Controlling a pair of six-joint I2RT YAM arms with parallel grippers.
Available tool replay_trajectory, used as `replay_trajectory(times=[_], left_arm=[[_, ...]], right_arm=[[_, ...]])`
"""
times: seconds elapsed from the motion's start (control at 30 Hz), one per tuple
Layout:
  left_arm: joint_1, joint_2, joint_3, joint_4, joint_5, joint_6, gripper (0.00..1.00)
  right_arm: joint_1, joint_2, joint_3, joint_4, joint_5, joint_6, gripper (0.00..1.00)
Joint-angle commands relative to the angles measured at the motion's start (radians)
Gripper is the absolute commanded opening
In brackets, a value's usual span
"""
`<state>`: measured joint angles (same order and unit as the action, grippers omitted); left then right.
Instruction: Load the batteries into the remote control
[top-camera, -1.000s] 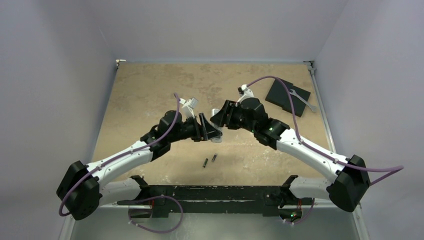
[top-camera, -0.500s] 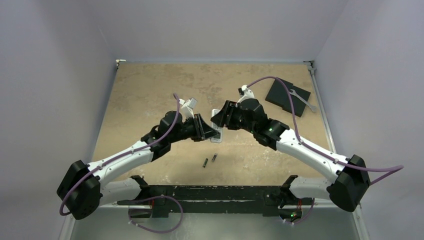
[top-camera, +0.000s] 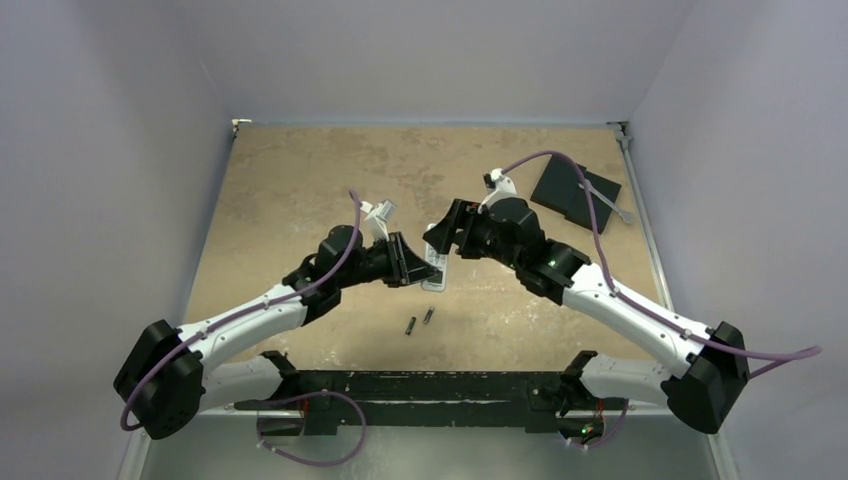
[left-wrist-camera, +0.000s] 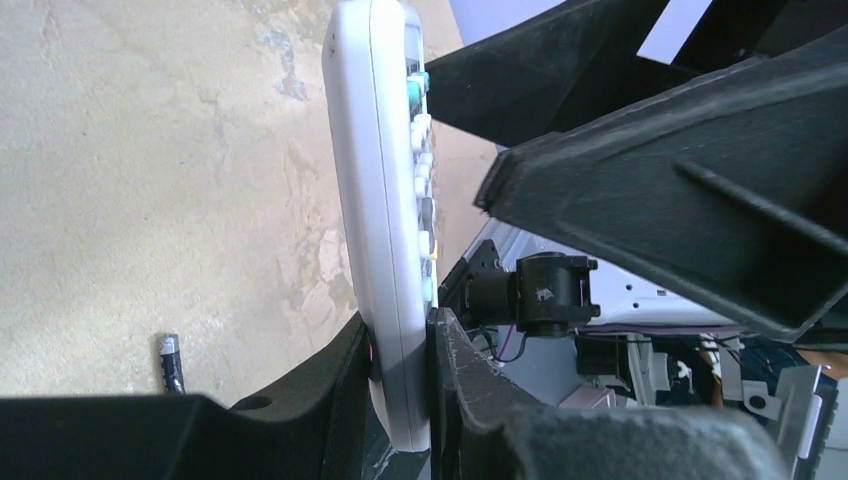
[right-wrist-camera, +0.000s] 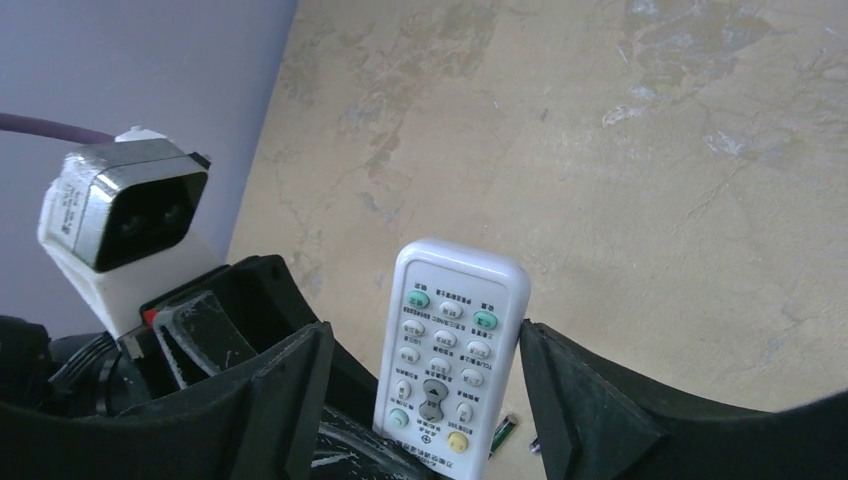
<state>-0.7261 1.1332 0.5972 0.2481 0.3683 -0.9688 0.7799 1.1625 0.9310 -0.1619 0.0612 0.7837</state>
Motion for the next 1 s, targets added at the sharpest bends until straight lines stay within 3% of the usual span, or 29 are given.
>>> replay_trajectory(times=[0.0,0.47,0.67,0.7,0.97], left_arm=[[0.021,-0.023,-0.017,0.085,0.083,-0.002,0.00],[0.182,-0.016,-0.155,0.445,0.385,-0.212,0.00],[0.202,0.059,-0.207,0.684,0.468,-0.355,0.00],[0.206,0.074,-0.217,0.739,0.480,-0.389,0.00],[0.233,0.182,-0.296,1.132,0.556,-0.667,0.00]], right_arm=[[0.002,-0.052,0.003,0.023,0.015,-0.051,0.77],[0.001,-0.231,-0.004,-0.003,-0.122,-0.478,0.79],[0.002,-0.297,-0.064,0.063,-0.317,-0.673,0.76],[0.002,-0.313,-0.084,0.085,-0.418,-0.707,0.76],[0.008,-0.414,-0.172,0.164,-0.574,-0.965,0.77]])
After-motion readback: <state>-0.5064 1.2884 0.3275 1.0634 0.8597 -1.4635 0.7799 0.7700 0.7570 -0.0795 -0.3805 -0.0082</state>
